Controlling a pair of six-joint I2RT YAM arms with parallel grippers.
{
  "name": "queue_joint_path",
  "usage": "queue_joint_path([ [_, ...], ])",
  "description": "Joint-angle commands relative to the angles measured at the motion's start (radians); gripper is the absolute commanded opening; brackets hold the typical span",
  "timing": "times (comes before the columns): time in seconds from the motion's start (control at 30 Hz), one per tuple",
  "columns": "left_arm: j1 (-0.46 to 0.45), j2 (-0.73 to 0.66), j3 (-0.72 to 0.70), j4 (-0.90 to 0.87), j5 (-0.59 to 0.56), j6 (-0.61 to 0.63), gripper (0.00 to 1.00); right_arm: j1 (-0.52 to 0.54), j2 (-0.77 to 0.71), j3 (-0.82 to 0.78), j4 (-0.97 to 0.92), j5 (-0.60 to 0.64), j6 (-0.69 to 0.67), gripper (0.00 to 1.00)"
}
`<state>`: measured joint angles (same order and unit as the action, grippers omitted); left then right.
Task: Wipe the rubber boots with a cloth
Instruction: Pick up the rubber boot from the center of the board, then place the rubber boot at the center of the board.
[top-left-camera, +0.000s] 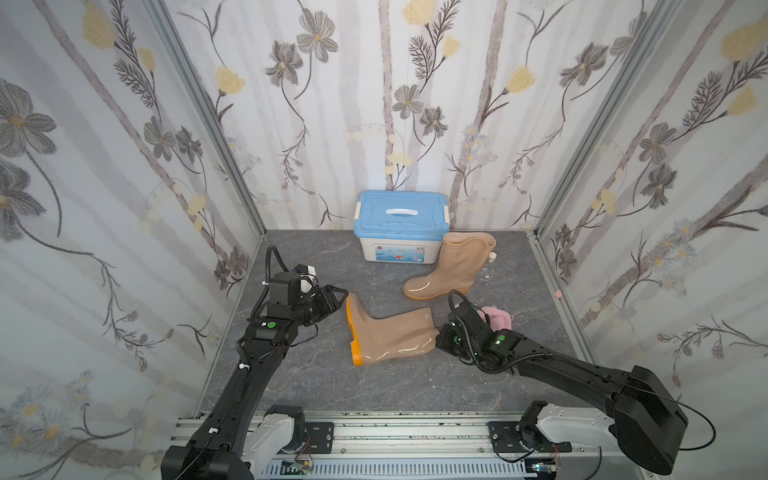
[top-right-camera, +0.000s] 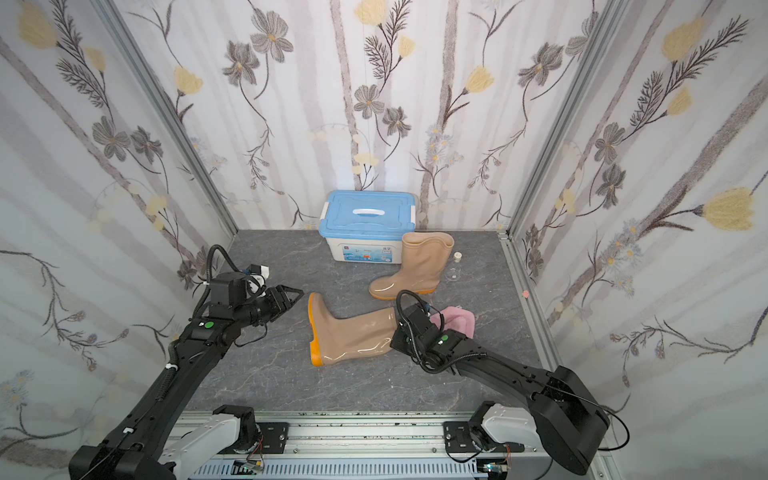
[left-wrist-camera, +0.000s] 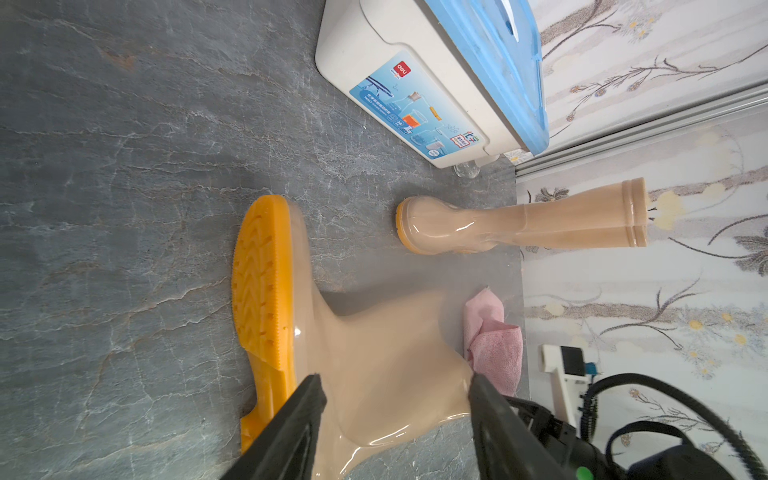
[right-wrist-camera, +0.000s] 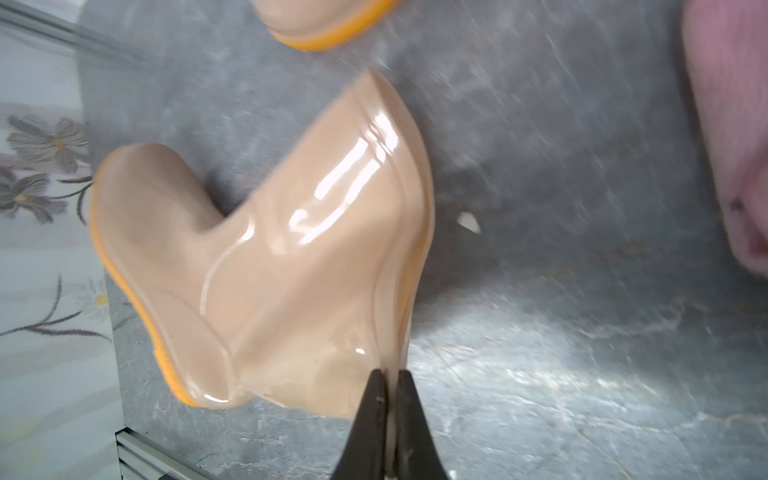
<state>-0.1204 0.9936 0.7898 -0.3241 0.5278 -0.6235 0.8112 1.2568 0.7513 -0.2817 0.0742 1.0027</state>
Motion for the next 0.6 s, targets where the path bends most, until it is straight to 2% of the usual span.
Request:
queue_joint_path([
  [0.0,0.008,-0.014,0.009,-0.01,0.006,0.024,0.59,0.002,0.093,0.221,-0.197,0.104,-0.304,0.0],
  [0.17,0.023,-0.034,0.008,-0.017,0.014,0.024,0.59,0.002,0.288,0.56,-0.291,0.143,-0.55,0.0],
  [0.4,0.058,-0.065,0.006,-0.042,0.017,0.032,0.59,0.002,0.552,1.005,-0.346,0.196,-0.788,0.0],
  [0.57,0.085,-0.074,-0.012,-0.046,0.017,0.036,0.6,0.002,0.658,1.204,-0.323,0.253,-0.937,0.0],
])
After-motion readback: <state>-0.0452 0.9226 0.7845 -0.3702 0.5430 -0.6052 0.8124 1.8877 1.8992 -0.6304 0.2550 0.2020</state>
